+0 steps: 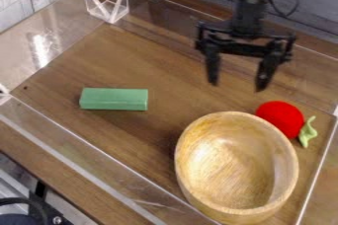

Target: Move the red object to the left side of the table

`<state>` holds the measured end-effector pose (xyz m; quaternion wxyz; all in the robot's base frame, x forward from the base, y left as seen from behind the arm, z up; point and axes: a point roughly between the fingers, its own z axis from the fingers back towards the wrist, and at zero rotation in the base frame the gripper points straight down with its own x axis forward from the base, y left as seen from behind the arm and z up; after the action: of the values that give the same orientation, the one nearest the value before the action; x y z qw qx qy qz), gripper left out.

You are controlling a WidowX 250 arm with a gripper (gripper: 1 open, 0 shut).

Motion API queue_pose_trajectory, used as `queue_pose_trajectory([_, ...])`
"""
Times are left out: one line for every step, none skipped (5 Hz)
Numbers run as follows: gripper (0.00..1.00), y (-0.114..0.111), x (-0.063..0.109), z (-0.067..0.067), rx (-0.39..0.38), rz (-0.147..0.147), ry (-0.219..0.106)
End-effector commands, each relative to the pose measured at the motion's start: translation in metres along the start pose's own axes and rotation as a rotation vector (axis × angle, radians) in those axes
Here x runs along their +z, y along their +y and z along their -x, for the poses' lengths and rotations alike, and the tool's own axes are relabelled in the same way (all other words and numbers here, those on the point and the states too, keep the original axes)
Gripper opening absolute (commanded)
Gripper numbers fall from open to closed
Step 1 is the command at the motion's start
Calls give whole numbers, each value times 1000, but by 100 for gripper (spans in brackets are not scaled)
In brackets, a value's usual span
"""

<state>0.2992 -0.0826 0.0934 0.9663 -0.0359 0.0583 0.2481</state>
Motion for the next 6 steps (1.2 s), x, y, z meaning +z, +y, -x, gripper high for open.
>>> queue_pose_trajectory([100, -35, 8, -1, 160, 101, -48])
queue_pose_trajectory([100, -56, 0, -1, 278, 144, -50])
queue_pose_trajectory([100, -66, -13, -2, 319, 155, -47])
queue_pose_trajectory([100, -70, -26, -6, 336, 153, -44])
queue_pose_trajectory([100, -73, -36, -10, 354, 154, -45])
queue_pose_trajectory([100, -74, -43, -13, 374, 155, -45])
